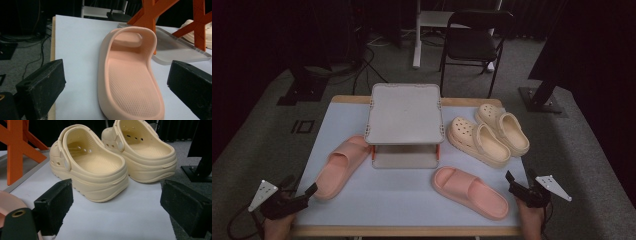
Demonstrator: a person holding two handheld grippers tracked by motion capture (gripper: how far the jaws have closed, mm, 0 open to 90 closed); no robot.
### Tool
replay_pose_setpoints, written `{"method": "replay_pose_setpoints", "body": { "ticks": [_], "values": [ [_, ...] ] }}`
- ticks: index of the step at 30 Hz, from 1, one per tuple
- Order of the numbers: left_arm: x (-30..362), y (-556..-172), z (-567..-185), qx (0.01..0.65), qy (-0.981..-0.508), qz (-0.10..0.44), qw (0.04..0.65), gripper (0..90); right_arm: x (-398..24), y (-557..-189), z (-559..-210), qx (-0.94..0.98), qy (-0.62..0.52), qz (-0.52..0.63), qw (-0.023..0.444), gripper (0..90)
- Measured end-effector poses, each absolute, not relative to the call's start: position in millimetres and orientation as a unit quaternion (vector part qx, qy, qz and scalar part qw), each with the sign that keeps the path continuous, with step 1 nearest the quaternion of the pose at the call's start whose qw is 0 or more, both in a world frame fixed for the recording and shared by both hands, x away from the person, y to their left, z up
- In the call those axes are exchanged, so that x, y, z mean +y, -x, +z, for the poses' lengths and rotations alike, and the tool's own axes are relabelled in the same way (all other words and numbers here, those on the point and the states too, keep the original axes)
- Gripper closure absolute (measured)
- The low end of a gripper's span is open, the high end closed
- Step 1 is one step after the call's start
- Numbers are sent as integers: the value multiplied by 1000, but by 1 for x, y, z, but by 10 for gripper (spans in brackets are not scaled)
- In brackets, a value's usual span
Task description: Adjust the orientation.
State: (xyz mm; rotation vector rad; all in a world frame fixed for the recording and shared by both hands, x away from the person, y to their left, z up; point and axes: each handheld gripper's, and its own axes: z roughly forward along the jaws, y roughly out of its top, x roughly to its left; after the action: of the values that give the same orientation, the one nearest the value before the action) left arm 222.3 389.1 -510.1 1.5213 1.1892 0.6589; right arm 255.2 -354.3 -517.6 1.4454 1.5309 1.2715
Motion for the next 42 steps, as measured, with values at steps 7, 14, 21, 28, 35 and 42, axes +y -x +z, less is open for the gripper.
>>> {"method": "replay_pose_setpoints", "body": {
  "ticks": [7, 14, 21, 28, 35, 42],
  "values": [
    [387, -239, -508, 491, -652, 263, 515, 17, -356, -255, -517, 581, -557, 493, 330, 108],
    [383, -257, -508, 483, -662, 263, 509, 16, -355, -255, -517, 579, -558, 495, 330, 108],
    [377, -273, -504, 472, -674, 258, 506, 17, -355, -254, -517, 578, -557, 496, 331, 108],
    [368, -297, -499, 454, -705, 254, 481, 17, -355, -255, -518, 578, -559, 494, 330, 108],
    [365, -315, -499, 441, -727, 249, 464, 143, -356, -255, -518, 580, -559, 494, 327, 108],
    [362, -324, -499, 437, -738, 251, 448, 280, -356, -255, -518, 581, -558, 495, 326, 109]
  ]
}}
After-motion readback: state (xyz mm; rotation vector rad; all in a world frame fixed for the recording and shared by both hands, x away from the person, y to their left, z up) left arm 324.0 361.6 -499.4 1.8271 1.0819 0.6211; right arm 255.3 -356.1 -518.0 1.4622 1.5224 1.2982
